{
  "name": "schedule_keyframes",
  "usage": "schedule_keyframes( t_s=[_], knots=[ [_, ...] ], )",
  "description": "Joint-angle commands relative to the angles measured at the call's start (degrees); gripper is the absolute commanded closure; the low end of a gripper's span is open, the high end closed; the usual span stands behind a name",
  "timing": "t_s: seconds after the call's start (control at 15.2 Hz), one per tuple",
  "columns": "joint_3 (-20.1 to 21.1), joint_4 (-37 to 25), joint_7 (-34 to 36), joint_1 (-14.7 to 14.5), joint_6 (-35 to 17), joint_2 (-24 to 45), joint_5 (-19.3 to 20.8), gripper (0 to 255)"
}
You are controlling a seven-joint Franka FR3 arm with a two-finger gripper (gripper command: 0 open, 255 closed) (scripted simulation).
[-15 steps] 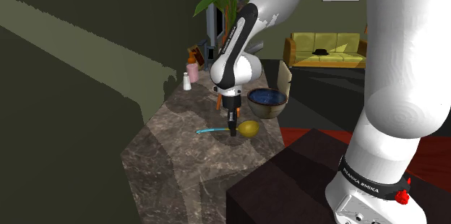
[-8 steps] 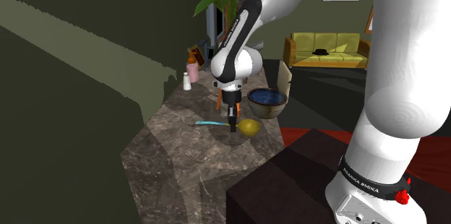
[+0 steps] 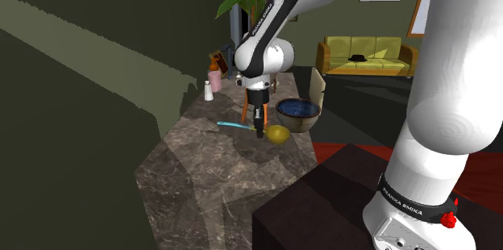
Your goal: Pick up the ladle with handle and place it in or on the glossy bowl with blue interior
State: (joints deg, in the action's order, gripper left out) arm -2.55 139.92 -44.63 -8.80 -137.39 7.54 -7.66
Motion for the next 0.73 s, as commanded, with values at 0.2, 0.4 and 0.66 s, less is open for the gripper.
schedule_keyframes(
  t_s=[0.2,0.4,0.66],
  knots=[
    [-0.23,-0.17,0.59,0.07,3.74,-3.57,0.76,255],
    [-0.3,-0.59,0.99,0.09,6.1,-5.53,1.16,255],
    [-0.35,-1.34,1.49,0.12,9.27,-7.98,1.63,255]
  ],
)
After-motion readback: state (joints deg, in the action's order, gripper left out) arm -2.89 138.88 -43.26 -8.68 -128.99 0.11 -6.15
